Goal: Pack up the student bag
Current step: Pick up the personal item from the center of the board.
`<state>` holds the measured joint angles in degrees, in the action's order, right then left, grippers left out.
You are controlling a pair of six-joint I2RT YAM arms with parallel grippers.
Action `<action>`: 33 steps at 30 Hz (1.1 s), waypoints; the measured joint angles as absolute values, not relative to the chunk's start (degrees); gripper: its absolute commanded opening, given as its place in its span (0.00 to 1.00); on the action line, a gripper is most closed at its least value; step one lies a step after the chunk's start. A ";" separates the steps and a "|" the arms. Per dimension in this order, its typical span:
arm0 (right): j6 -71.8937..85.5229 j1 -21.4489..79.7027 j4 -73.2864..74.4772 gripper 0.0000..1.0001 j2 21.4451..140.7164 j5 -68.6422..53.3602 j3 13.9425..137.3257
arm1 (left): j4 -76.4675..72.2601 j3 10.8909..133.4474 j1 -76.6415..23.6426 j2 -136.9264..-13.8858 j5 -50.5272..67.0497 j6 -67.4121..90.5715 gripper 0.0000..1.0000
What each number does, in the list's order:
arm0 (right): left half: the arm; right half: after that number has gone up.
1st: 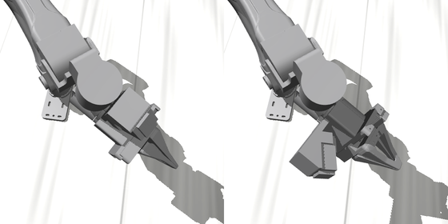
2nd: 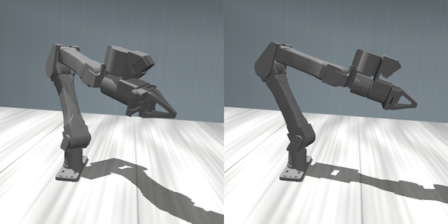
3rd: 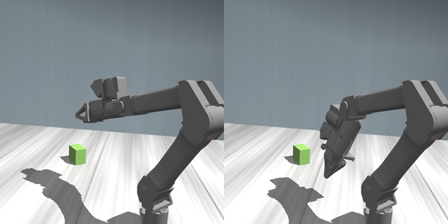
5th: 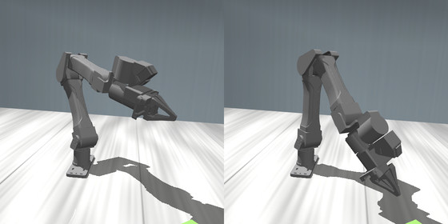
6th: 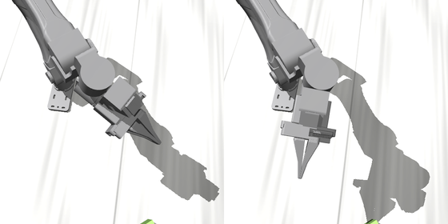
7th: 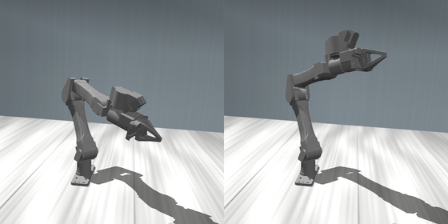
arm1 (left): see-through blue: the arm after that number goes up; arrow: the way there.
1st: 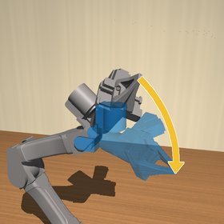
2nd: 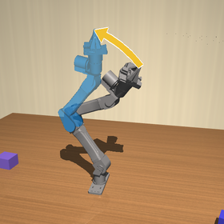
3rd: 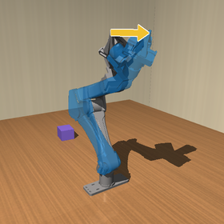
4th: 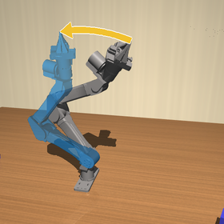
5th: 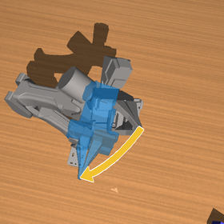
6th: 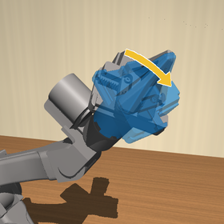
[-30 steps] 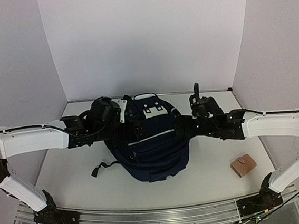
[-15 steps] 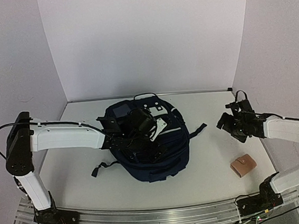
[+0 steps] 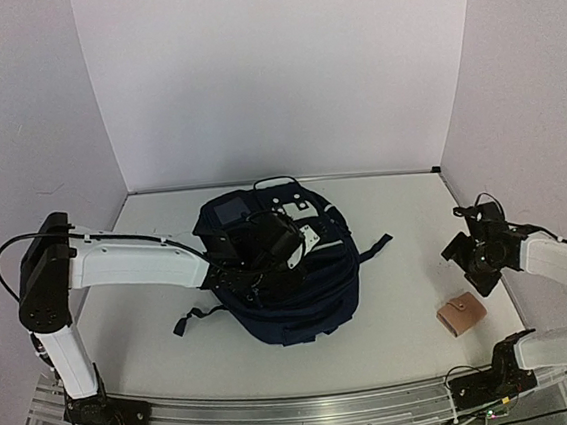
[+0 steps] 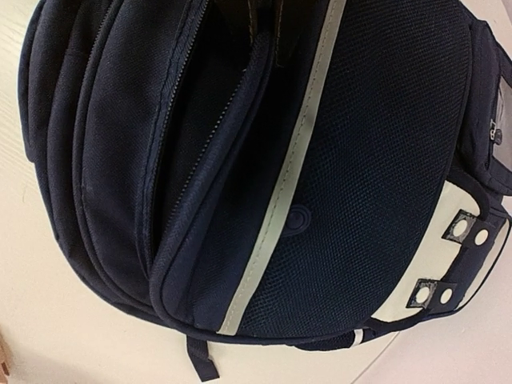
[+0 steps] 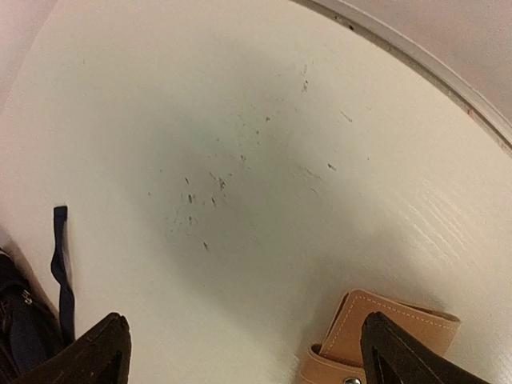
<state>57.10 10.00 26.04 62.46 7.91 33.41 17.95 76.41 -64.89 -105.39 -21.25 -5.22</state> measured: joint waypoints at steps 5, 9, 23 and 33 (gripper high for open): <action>58.24 10.00 30.70 0.92 62.46 4.07 32.49 | 14.49 74.20 -63.38 -103.32 -20.54 -4.34 0.00; 58.36 10.00 34.38 0.88 62.47 2.47 32.34 | 12.91 73.51 -61.27 -100.13 -18.39 -3.02 0.00; 56.23 12.25 31.84 0.63 68.70 -3.00 31.59 | 10.87 71.09 -57.82 -96.95 -14.46 1.56 0.00; 55.75 25.96 17.83 0.62 86.28 -6.07 42.91 | 10.94 70.33 -55.90 -95.38 -11.73 6.75 0.00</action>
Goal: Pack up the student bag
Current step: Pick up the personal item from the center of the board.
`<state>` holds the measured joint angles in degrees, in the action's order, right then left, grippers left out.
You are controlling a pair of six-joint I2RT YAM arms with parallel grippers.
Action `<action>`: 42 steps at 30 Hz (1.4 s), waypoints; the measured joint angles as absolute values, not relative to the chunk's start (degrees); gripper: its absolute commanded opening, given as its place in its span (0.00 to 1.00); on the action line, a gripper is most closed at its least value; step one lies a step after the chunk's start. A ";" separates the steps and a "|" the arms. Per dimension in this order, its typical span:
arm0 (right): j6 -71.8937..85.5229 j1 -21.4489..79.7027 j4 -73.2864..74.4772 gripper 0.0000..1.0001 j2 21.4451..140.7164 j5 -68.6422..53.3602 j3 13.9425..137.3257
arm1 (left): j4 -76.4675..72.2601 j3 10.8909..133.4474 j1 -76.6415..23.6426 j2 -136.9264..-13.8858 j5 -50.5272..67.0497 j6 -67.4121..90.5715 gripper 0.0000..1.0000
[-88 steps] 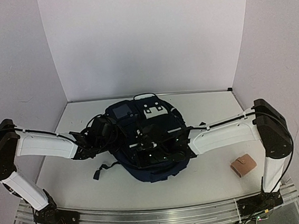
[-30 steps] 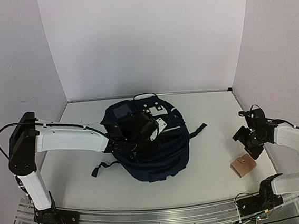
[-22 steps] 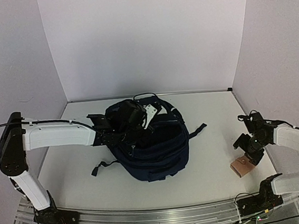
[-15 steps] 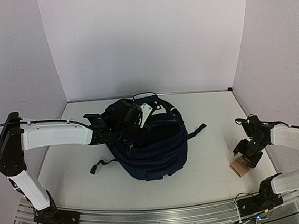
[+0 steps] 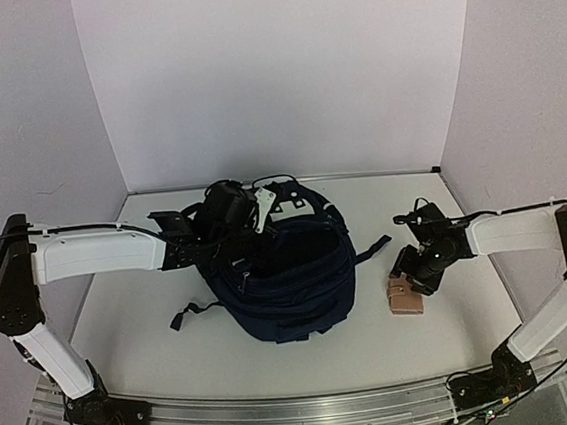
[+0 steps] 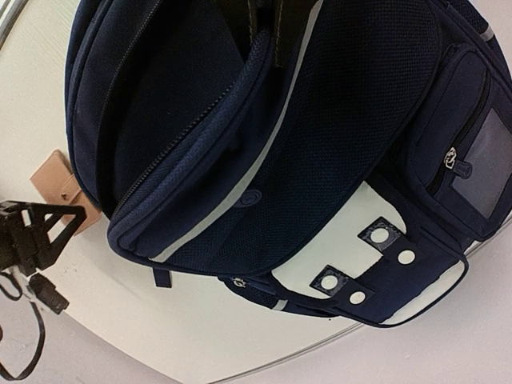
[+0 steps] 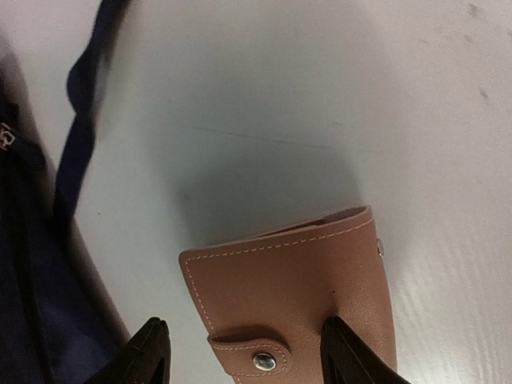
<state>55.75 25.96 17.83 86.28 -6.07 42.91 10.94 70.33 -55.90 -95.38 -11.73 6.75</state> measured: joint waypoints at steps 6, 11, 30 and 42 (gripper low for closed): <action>53.71 27.98 13.78 0.66 91.50 -5.51 48.12 | 11.31 69.80 -54.02 -94.43 -10.28 11.13 0.00; 49.93 26.12 15.62 0.68 89.60 -3.56 48.85 | 12.07 69.69 -53.23 -94.23 -8.71 13.96 0.00; 31.35 18.70 14.15 0.45 85.28 -19.38 38.04 | 14.10 69.69 -51.90 -92.42 -4.86 16.63 0.00; 27.41 17.02 9.53 0.14 89.10 -24.25 38.26 | 15.23 69.69 -51.50 -90.92 -3.81 16.85 0.00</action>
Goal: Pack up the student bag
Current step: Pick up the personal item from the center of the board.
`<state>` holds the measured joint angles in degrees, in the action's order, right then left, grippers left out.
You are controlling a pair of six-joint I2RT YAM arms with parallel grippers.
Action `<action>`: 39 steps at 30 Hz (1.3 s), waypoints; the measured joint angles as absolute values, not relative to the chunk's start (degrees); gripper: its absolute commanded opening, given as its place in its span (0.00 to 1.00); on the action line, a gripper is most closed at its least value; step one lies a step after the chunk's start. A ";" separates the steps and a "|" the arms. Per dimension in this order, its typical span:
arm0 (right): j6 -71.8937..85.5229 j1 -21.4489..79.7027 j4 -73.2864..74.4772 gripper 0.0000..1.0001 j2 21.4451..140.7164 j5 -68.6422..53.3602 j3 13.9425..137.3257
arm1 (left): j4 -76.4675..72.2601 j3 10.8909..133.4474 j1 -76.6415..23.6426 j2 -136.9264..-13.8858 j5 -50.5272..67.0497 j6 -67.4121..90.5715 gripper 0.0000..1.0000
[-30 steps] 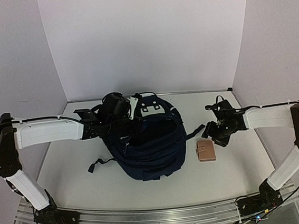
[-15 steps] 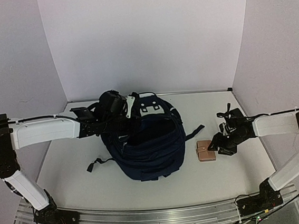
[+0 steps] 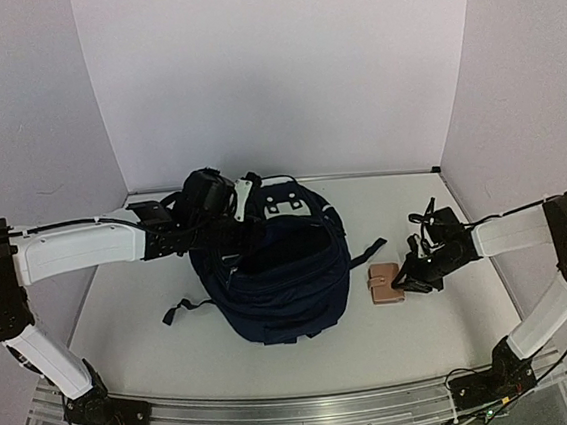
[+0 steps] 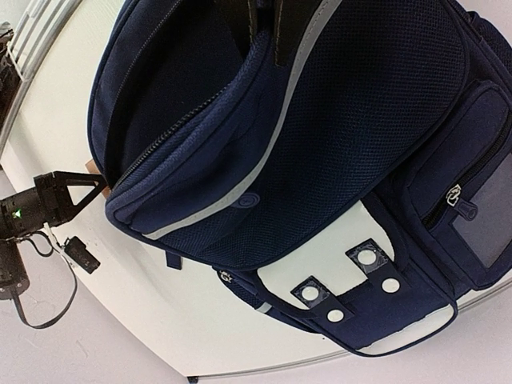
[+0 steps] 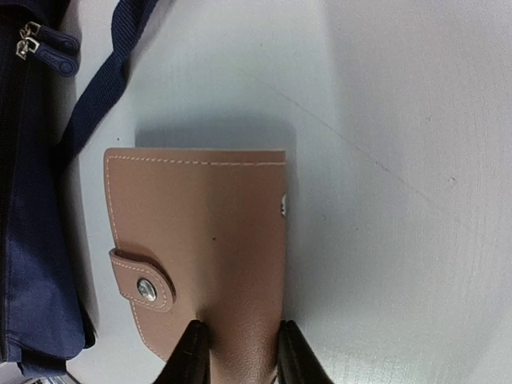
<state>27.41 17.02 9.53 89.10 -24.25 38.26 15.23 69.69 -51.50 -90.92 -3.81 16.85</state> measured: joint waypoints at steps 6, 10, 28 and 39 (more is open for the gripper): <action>28.37 16.67 8.05 0.00 87.82 -26.84 38.25 | 15.22 69.71 -51.34 -90.78 -2.23 16.39 0.00; 30.17 16.69 8.94 0.00 84.62 -26.99 38.22 | 14.97 69.69 -51.16 -90.56 0.30 15.28 0.00; 37.85 21.70 25.32 0.00 64.90 -40.65 48.49 | 18.26 75.59 -49.76 -92.07 2.99 11.35 0.00; 51.11 30.76 12.45 0.00 71.00 -49.61 49.21 | 17.36 75.66 -49.27 -92.23 11.04 9.17 0.00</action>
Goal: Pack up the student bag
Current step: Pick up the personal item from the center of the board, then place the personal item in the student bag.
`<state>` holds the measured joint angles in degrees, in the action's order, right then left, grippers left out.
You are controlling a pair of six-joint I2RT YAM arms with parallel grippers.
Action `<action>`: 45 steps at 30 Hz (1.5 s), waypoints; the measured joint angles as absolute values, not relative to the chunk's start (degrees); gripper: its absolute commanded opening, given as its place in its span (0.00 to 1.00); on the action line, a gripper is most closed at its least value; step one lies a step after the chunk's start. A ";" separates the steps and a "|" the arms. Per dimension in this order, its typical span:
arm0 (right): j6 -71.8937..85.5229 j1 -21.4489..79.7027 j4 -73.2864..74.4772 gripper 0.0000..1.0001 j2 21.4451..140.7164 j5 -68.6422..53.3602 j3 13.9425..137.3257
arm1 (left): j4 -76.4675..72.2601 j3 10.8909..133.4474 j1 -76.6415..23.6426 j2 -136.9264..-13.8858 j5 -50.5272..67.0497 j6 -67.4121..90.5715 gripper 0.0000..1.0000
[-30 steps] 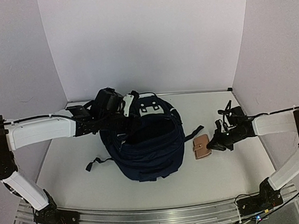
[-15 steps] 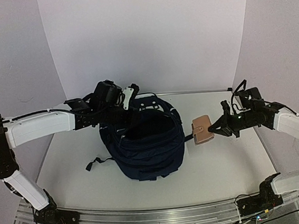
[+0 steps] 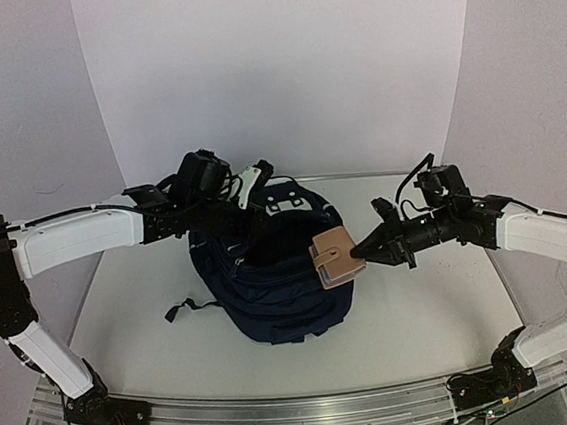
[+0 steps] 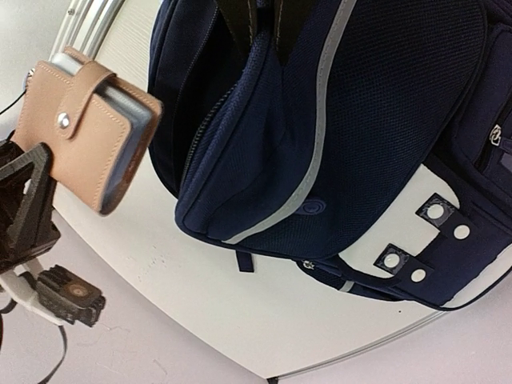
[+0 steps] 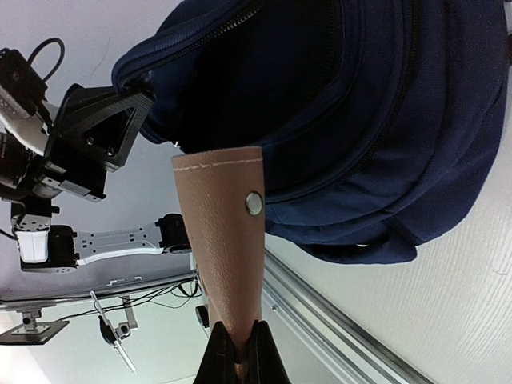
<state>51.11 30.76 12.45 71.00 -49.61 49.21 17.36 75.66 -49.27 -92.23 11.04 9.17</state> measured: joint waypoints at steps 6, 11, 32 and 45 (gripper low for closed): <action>57.30 32.06 7.03 0.00 76.52 -49.08 50.93 | 16.37 75.61 -49.01 -92.23 14.63 9.65 0.00; 62.89 32.29 3.42 0.00 78.76 -45.30 51.94 | 15.38 75.11 -48.95 -92.23 17.58 10.76 0.00; 86.22 45.06 -11.74 0.00 90.16 -8.68 55.76 | 10.35 73.67 -48.73 -92.71 22.95 14.99 0.00; 82.98 49.43 -12.96 0.70 96.62 2.53 60.89 | 5.79 72.18 -48.32 -92.97 22.86 19.71 0.00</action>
<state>82.98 49.43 -12.96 96.62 2.53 60.89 5.79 72.18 -48.32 -92.97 22.86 19.71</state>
